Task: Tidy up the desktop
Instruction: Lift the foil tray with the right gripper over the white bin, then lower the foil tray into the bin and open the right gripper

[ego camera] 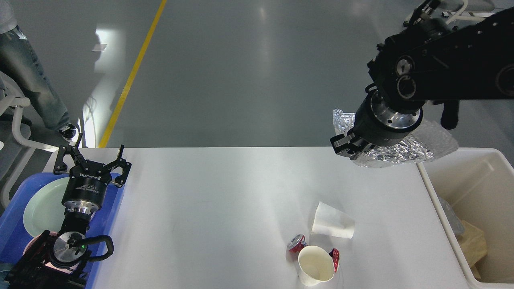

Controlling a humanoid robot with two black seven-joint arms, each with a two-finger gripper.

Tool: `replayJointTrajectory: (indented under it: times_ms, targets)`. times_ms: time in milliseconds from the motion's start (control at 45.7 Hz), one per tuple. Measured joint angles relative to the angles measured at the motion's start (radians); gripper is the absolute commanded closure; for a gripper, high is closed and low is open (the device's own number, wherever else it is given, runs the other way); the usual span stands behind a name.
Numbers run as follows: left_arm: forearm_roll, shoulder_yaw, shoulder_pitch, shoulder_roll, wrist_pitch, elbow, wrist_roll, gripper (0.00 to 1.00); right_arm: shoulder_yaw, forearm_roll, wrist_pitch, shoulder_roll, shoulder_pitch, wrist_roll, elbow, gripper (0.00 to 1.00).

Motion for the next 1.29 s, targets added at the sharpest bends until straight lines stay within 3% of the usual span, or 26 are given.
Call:
replayJointTrajectory:
  times_ms: [284,481,656,853,1072,1290]
  targets:
    - [0.000,0.000,0.000,0.000,0.000,0.000,0.000,0.03,-0.157,0.121,-0.008,-0.008,0.041,0.002,0.037,1.00]
    - [0.000,0.000,0.000,0.000,0.000,0.000,-0.002,0.03,-0.277,0.124,-0.015,-0.117,0.009,0.001,-0.010,1.00]
    - [0.000,0.000,0.000,0.000,0.000,0.000,-0.002,0.03,-0.348,0.120,-0.042,-0.286,-0.122,0.002,-0.139,1.00]
    - [0.000,0.000,0.000,0.000,0.000,0.000,-0.002,0.03,-0.331,0.111,-0.045,-0.456,-0.375,0.002,-0.407,1.00]
    - [0.000,0.000,0.000,0.000,0.000,0.000,-0.002,0.03,-0.156,0.122,-0.071,-0.562,-0.730,0.004,-0.724,1.00]
    - [0.000,0.000,0.000,0.000,0.000,0.000,-0.002,0.03,0.284,0.124,-0.229,-0.565,-1.197,0.004,-0.984,1.00]
